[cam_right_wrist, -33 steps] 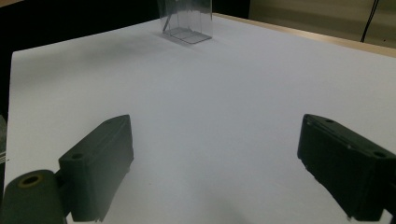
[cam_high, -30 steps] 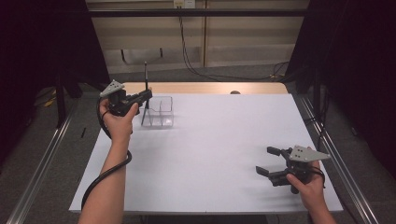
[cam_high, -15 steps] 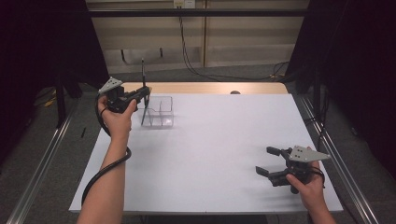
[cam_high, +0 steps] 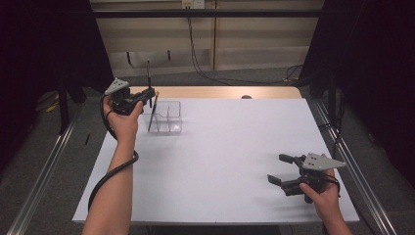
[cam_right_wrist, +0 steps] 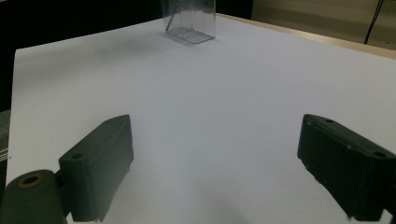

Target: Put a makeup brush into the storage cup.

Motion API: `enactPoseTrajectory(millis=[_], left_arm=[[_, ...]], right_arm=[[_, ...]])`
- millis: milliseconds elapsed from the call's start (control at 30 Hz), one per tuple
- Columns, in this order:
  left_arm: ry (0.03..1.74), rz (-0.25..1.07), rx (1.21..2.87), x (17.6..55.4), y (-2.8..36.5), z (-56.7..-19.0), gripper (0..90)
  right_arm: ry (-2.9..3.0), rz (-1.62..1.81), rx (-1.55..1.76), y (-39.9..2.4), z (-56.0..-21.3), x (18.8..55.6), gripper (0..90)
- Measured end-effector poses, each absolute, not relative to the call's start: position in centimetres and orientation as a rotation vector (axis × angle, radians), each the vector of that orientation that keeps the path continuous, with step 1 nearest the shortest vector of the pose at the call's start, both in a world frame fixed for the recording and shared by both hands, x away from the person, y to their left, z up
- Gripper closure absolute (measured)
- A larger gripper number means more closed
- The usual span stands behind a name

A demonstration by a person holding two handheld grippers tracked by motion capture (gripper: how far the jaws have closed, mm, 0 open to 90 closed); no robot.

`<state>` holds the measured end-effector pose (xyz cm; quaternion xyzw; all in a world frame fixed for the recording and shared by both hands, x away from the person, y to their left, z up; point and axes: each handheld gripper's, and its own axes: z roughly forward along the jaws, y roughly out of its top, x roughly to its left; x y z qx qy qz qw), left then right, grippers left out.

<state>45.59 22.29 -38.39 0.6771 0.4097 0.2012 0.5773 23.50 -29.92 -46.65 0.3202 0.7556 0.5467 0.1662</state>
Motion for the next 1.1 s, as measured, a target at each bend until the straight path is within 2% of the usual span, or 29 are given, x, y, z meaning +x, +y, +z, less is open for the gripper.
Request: enactPoseTrajectory(millis=[1100], left_arm=[[1.009, 0.498, 1.605, 46.9, 22.1, -40.4, 83.8]], right_arm=[[2.141, 1.569, 0.906, -30.1, -46.6, 23.6, 10.3]])
